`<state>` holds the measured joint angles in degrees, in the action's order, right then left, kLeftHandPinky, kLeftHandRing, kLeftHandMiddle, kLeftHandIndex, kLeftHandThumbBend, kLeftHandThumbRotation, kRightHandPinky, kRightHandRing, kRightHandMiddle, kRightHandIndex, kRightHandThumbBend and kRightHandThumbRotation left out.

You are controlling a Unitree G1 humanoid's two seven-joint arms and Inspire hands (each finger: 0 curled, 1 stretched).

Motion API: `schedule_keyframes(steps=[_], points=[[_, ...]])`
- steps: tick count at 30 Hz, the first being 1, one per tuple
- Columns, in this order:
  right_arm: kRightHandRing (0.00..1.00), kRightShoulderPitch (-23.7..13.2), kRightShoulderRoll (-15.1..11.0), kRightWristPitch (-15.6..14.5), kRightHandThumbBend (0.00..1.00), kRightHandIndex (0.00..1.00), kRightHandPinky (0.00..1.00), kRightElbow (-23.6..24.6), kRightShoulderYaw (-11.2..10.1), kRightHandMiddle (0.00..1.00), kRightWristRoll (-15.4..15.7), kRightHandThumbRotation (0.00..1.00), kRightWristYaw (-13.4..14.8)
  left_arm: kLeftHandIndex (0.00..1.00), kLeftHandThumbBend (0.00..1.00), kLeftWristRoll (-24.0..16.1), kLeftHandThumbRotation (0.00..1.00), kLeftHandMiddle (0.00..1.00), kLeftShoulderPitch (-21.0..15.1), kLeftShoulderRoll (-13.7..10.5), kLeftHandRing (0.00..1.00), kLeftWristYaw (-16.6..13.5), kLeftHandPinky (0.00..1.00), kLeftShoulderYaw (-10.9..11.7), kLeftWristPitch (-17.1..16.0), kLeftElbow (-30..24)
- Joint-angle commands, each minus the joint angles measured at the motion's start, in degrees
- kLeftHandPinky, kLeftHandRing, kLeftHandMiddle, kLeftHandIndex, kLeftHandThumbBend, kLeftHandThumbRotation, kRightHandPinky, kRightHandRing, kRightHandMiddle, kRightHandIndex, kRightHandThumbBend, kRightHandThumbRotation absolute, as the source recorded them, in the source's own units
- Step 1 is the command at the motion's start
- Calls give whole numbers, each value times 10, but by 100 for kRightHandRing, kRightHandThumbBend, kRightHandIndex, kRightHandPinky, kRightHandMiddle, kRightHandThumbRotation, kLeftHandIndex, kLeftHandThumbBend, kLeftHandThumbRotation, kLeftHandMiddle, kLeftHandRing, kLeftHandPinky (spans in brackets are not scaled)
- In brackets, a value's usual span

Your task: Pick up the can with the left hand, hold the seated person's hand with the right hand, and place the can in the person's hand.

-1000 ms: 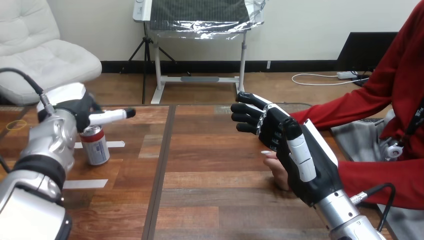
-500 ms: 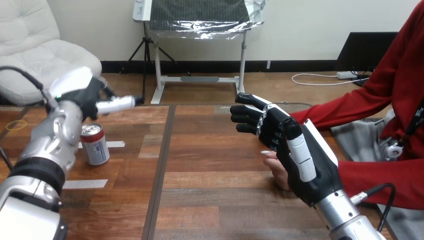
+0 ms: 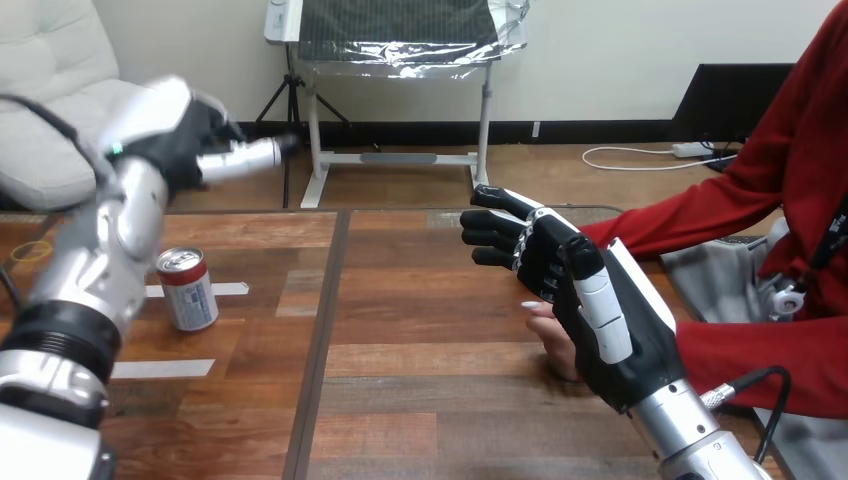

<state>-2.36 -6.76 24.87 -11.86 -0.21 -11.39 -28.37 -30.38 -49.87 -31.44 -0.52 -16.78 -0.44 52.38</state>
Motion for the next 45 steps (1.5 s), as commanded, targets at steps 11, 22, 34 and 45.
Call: schedule_keyframes(steps=[11,22,34,45], points=[[82,-43,2,4,80,85,81,-2,-4,81,-9,100,2,55,67,8,78,55,16,-29,49,22,38,36,30,-120],[82,-43,2,6,79,84,81,-3,-4,81,-10,100,1,73,69,-8,74,73,15,-29,71,-6,64,38,33,-127],[82,-43,3,12,79,84,80,-6,-4,81,-8,100,1,83,66,-4,66,82,1,-22,80,-43,71,39,15,-78],[81,-43,3,9,79,84,80,-4,-4,81,-12,100,1,86,69,-3,65,85,-17,-12,83,-90,76,34,-18,2]])
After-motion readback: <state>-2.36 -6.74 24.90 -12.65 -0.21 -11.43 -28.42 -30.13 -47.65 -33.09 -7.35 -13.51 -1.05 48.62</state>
